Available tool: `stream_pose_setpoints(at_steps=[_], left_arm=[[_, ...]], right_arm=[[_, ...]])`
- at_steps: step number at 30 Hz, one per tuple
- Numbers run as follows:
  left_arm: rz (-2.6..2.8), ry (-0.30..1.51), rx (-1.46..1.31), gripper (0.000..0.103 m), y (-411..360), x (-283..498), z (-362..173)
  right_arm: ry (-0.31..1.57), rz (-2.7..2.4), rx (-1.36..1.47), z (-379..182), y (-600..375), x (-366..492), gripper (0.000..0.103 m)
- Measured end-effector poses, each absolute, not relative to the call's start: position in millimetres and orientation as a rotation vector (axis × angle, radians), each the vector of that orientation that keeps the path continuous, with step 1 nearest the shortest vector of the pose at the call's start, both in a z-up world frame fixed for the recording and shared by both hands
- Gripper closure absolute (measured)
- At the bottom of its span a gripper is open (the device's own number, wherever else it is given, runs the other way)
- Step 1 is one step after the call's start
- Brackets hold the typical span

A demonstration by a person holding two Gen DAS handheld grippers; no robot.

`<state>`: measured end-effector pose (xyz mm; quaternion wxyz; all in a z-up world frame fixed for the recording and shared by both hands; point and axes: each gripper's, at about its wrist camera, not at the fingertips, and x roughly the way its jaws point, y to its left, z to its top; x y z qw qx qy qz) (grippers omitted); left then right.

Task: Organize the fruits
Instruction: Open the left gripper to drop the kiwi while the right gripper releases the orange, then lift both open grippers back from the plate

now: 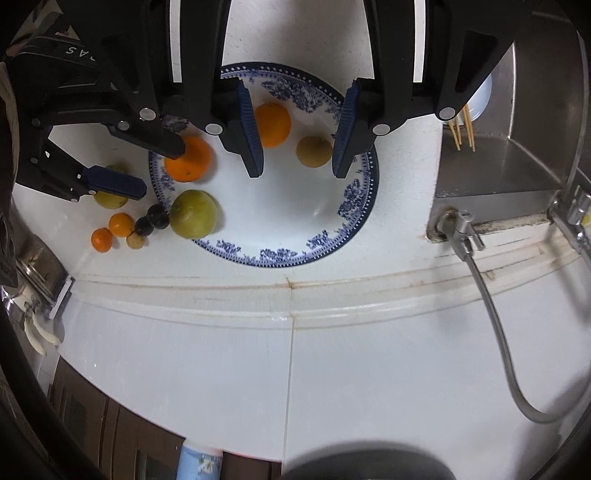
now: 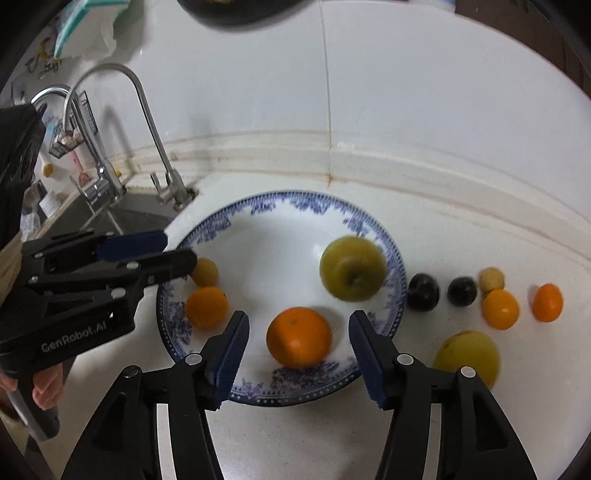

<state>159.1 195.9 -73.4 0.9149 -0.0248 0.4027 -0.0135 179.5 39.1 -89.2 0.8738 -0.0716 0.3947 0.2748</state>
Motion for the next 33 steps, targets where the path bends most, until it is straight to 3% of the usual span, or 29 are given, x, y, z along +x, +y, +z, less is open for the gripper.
stream_pose_setpoints(at_steps=[33], left_arm=[[-0.083, 0.61, -0.034, 0.044, 68, 84, 3]], right_arm=[[0.564, 0.514, -0.099, -5, -100, 109, 0.046]])
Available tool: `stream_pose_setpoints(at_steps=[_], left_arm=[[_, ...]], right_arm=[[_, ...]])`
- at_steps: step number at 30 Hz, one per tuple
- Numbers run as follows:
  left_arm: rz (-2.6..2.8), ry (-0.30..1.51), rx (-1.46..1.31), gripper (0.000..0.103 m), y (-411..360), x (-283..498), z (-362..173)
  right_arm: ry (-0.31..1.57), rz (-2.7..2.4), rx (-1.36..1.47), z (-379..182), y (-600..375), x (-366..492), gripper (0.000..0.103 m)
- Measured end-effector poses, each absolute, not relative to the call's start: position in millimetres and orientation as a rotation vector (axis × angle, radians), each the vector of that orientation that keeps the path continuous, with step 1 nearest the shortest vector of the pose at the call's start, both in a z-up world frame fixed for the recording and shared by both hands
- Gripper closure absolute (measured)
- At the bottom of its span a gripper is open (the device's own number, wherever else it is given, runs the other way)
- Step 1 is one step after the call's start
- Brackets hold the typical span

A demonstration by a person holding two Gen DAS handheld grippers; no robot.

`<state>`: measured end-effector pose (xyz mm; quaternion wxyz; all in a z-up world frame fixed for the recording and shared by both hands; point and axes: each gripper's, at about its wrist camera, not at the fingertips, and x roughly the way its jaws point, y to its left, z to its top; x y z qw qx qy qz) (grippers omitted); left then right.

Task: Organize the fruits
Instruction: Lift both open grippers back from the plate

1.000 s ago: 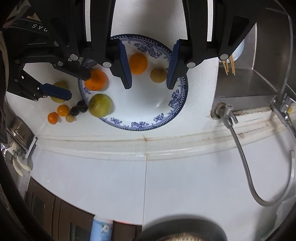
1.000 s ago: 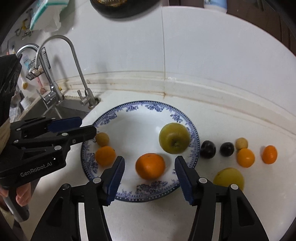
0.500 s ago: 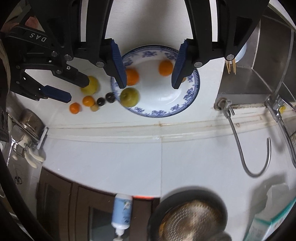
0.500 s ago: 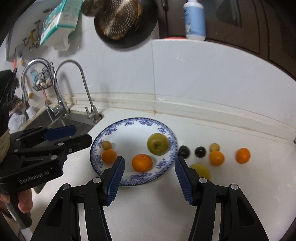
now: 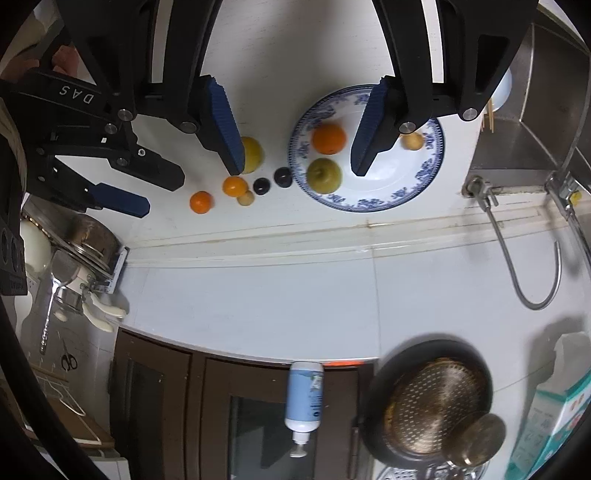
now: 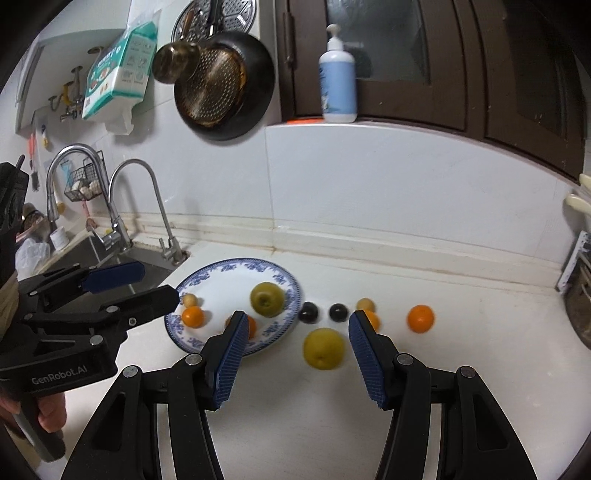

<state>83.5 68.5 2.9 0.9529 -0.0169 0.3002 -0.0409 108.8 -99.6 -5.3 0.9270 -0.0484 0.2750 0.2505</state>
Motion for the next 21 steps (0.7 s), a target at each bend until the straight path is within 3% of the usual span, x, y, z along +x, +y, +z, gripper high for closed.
stream_pose_setpoints(at_steps=[21], left_arm=[[-0.12, 0.64, 0.038, 0.033, 13, 112, -25]], right_arm=[[0.606, 0.541, -0.181, -26, -144, 139, 0.046]])
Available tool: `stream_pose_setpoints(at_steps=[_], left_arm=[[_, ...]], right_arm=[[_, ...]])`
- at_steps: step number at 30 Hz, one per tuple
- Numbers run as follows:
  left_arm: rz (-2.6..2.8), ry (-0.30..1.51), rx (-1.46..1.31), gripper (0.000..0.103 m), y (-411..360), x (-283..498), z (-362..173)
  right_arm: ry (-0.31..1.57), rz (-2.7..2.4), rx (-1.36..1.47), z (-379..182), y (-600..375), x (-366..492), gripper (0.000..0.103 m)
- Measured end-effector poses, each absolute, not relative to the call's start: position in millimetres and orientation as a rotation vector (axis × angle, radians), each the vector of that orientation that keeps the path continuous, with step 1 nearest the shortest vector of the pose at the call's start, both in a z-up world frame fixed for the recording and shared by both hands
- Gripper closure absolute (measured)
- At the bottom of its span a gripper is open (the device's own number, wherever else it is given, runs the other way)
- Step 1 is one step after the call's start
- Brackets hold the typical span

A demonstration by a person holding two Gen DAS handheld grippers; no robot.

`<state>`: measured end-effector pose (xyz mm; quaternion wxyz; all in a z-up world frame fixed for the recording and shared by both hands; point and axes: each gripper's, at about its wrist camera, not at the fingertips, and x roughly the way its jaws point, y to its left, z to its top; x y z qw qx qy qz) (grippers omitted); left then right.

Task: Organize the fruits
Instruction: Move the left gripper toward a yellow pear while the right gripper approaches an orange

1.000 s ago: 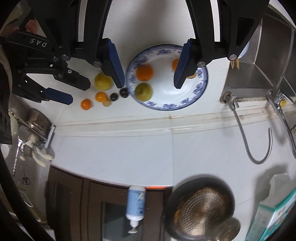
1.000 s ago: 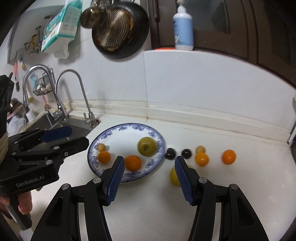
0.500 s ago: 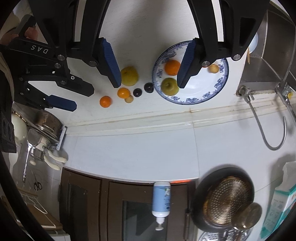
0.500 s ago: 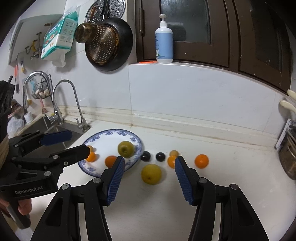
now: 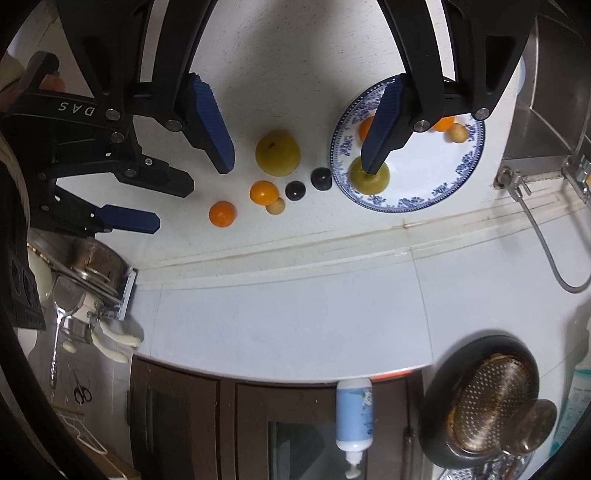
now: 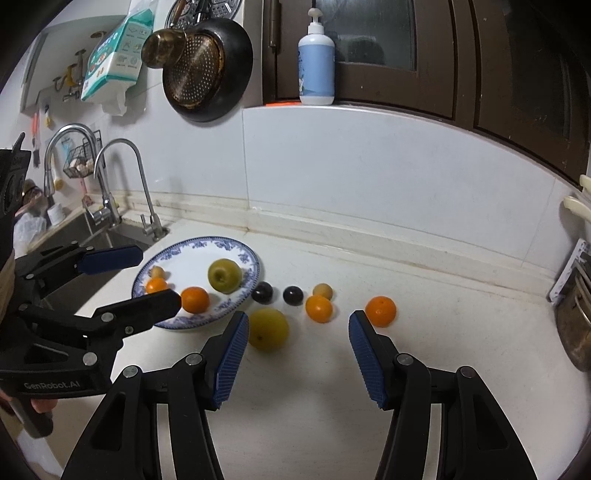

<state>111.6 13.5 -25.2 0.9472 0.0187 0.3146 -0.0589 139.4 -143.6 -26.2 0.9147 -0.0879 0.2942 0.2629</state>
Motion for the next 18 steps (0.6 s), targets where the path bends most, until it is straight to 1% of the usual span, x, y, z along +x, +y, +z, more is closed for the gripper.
stream_pose_setpoints(at_steps=[11, 18], left_arm=[[-0.183, 0.676, 0.101, 0.033, 0, 138, -57], [-0.228, 0.73, 0.13, 0.033, -4, 162, -80]], right_arm=[[0.656, 0.566, -0.238, -52, -145, 166, 0.046], [0.687, 0.578, -0.281, -72, -141, 188, 0.046]])
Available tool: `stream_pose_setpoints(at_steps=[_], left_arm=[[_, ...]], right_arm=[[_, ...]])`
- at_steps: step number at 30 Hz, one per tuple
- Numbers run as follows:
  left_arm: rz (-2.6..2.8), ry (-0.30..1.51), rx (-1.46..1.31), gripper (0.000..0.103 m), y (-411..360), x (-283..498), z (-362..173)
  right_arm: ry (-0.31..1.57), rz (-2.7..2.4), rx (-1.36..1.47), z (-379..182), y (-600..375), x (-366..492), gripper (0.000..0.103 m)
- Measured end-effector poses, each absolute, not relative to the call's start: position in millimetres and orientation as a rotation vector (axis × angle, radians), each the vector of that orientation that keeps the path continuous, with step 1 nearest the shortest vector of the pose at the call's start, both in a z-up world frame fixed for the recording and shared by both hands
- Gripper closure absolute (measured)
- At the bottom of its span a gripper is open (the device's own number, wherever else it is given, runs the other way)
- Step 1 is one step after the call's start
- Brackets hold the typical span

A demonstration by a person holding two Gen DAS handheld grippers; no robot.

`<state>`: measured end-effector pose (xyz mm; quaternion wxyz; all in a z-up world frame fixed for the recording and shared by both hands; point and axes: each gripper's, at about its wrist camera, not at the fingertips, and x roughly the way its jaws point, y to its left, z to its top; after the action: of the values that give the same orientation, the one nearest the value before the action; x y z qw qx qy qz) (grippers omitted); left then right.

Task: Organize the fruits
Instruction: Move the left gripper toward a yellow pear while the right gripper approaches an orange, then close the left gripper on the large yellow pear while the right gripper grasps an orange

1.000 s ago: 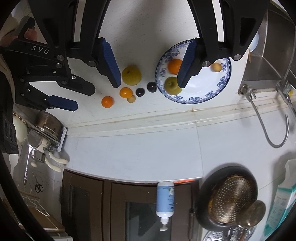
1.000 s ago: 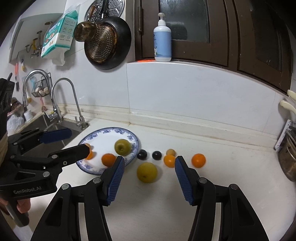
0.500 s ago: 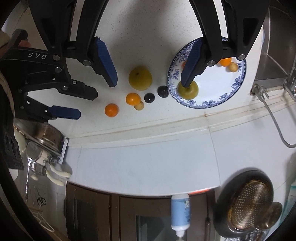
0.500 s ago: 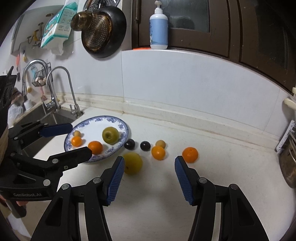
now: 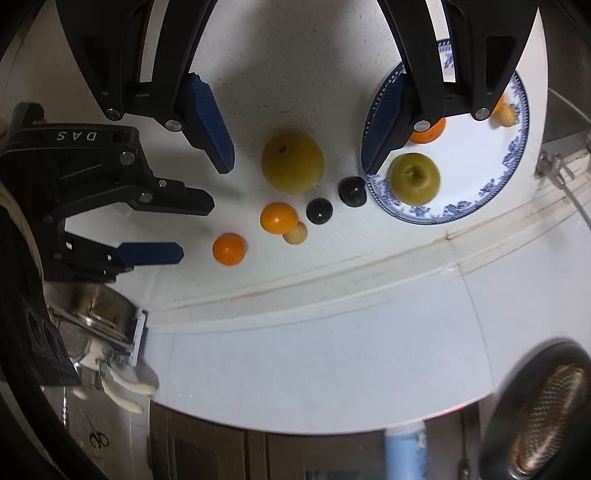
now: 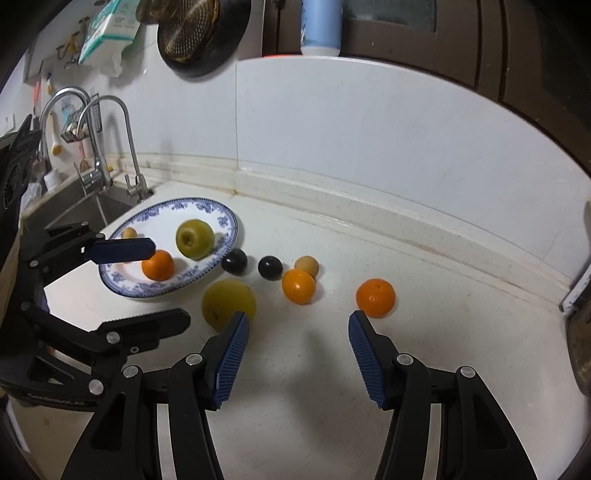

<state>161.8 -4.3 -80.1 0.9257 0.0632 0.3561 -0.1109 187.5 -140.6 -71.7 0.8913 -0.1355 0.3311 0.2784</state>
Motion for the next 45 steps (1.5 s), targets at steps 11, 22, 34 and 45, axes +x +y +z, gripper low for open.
stream_pose_setpoints(at_steps=[11, 22, 34, 45], left_arm=[[-0.282, 0.77, 0.188, 0.033, -9, 189, -103], [-0.325, 0.804, 0.202, 0.036, -12, 204, -115], [-0.356, 0.833, 0.175, 0.053, -10, 220, -121], [-0.318, 0.844, 0.143, 0.053, -7, 211, -119]], right_arm=[[0.753, 0.635, -0.35, -102, -130, 216, 0.048], [0.779, 0.69, -0.392, -115, -118, 243, 0.054], [0.794, 0.729, -0.397, -125, -103, 264, 0.065], [0.778, 0.692, -0.342, -120, -113, 256, 0.07]])
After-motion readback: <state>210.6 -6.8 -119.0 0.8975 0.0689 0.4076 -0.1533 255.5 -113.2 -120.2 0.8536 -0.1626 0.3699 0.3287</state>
